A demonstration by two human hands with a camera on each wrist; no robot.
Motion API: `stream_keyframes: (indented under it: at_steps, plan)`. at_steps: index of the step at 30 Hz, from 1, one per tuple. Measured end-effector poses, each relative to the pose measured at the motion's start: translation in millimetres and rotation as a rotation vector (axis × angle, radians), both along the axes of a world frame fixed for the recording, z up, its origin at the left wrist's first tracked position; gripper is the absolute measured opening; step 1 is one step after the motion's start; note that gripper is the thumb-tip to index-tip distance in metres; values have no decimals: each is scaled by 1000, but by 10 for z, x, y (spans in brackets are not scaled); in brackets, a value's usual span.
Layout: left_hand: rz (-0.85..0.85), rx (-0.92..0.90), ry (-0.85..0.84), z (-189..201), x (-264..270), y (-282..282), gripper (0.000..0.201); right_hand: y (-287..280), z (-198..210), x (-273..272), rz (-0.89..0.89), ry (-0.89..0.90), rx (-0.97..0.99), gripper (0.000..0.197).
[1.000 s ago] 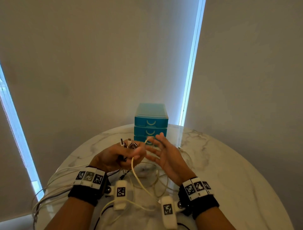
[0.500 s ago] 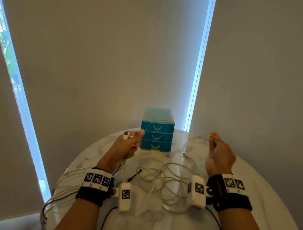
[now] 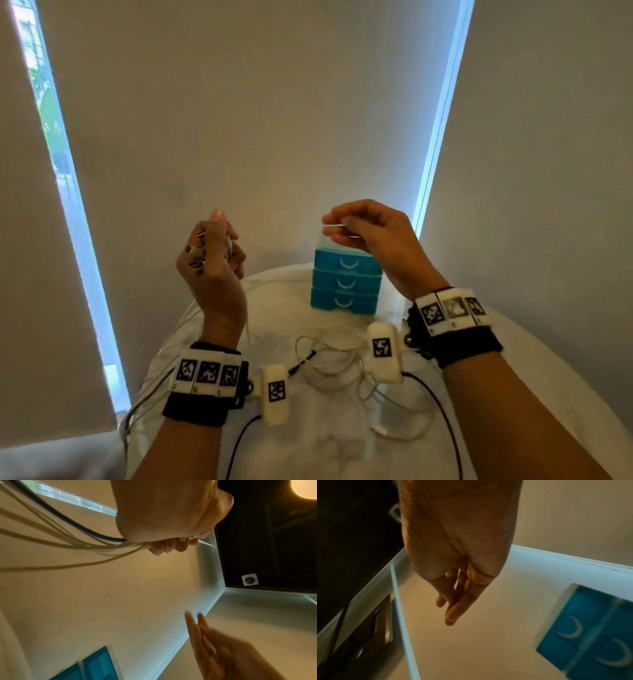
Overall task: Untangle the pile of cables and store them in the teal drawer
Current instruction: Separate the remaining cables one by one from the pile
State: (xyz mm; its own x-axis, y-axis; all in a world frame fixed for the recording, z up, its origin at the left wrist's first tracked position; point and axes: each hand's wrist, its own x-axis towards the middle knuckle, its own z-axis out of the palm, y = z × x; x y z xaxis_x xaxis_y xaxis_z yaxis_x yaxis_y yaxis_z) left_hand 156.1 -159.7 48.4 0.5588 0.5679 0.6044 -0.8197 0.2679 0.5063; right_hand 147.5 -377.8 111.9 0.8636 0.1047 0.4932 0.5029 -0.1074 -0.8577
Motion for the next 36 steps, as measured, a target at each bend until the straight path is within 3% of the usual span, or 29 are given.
stream_keyframes:
  at_steps: [2,4,6,8,13,18,23,28,32,36]
  plan:
    - [-12,16,-2,13,-15,-16,38,-263,-157,-121,-106,97,-30,17]
    - [-22,38,17,14,-19,-49,38,-415,-391,-257,-100,245,-275,16]
    - [-24,52,36,12,-27,-68,37,-503,-663,-343,-32,394,-634,35]
    - [-24,56,44,11,-30,-66,37,-510,-909,-393,14,455,-857,50]
    - [-76,137,94,-32,-13,-116,36,-434,-1168,-283,-146,435,-875,36]
    - [-124,279,153,-92,20,-196,37,-197,-1249,-57,-167,424,-954,37]
    - [-114,258,170,-106,26,-163,36,-235,-1106,42,-204,336,-788,21]
    - [-104,223,178,-74,30,-120,36,-442,-867,111,-244,430,-615,24]
    - [-102,244,167,-49,-7,-127,35,-232,-921,143,-122,528,-872,46]
    - [-93,257,178,-46,-10,-115,36,-132,-895,147,-137,476,-949,17]
